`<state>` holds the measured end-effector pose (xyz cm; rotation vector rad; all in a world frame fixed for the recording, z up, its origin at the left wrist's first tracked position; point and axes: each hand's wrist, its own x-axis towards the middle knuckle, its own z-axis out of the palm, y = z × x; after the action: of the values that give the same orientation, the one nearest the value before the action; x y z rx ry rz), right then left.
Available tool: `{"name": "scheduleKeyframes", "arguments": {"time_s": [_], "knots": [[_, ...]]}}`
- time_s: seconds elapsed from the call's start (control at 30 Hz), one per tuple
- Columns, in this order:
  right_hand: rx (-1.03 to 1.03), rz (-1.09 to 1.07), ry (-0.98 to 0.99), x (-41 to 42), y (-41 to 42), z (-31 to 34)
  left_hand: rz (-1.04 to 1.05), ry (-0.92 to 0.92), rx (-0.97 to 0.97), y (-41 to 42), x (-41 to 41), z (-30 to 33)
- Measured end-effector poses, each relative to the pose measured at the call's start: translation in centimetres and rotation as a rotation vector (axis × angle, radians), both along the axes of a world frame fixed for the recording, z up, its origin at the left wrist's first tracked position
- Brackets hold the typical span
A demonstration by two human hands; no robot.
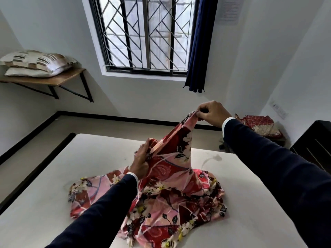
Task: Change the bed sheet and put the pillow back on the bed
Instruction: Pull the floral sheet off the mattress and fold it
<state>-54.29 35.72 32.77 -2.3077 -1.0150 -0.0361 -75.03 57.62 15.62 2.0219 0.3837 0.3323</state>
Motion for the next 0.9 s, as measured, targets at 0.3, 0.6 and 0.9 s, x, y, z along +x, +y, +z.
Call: {"name": "scheduleKeyframes", "arguments": {"time_s": [0.3,0.6,0.9], "knots": [[-0.226,0.533,-0.529,0.0,-0.4,1.4,0.263,-0.214,0.351,13.5,2.3,12.3],[-0.151,0.911,-0.156,-10.5,6.7,2.2,0.386,-0.307,0.596,16.4,2.9,25.4],[0.252,0.798,0.657,-17.0,7.8,-2.5,0.483,-0.452,0.455,18.3,0.9,26.5]]}}
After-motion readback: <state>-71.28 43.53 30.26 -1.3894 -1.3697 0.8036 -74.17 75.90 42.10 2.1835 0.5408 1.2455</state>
